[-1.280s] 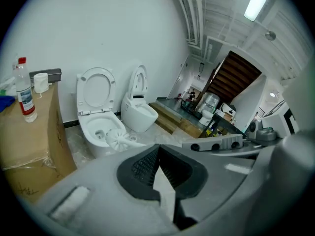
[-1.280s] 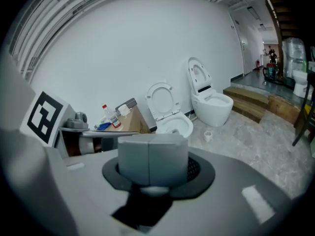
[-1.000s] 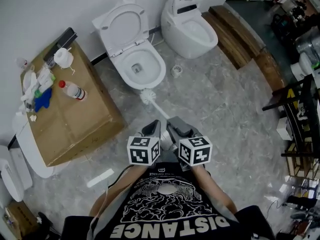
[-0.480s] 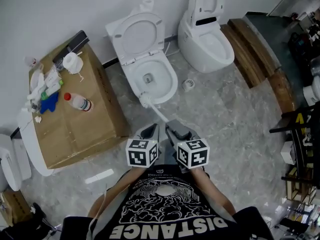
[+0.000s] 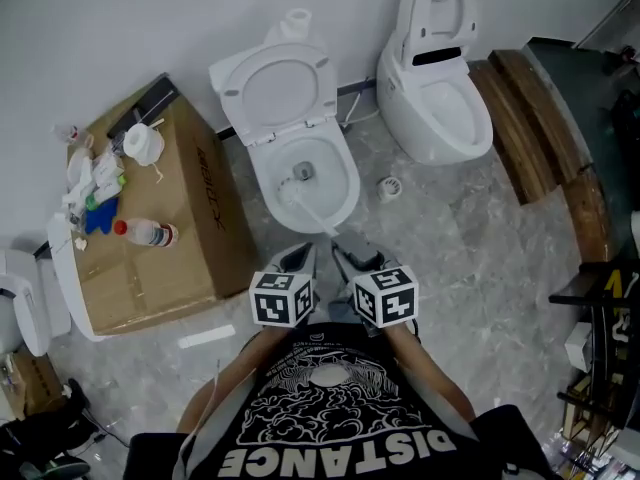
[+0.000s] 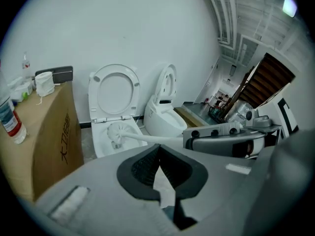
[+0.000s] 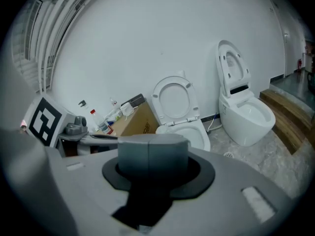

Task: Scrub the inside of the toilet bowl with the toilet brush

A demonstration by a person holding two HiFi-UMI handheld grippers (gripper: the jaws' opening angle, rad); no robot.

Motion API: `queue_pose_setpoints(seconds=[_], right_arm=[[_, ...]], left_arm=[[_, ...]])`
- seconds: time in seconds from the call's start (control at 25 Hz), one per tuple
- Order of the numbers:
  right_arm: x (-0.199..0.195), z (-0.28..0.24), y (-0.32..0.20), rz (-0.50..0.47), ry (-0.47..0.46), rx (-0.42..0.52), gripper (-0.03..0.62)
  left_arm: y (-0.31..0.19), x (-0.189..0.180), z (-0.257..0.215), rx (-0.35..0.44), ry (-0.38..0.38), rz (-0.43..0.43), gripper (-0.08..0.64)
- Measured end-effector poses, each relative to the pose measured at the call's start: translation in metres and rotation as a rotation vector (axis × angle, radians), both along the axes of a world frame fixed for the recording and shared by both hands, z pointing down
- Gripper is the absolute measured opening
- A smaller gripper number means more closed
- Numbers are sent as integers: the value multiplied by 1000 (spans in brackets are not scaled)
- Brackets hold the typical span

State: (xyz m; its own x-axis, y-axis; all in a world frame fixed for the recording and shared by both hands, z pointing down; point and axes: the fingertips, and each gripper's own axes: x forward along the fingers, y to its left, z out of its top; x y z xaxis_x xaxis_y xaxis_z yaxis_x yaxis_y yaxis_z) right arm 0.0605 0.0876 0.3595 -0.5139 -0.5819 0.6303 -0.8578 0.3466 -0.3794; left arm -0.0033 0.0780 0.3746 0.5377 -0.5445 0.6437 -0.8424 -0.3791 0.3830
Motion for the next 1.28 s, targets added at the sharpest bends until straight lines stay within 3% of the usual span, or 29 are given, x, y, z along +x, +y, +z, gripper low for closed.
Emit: queue_pose_setpoints(seconds=[0.36, 0.76, 1.28], right_arm=[[41, 36, -43, -75, 0, -55, 149], [14, 89, -65, -66, 4, -195, 150], [-13, 183, -99, -26, 38, -356, 149]], left_arm=[[-41, 26, -6, 45, -105, -35, -6], [-80, -14, 46, -89, -91, -82, -6], [-119, -36, 108, -199, -111, 50, -3]])
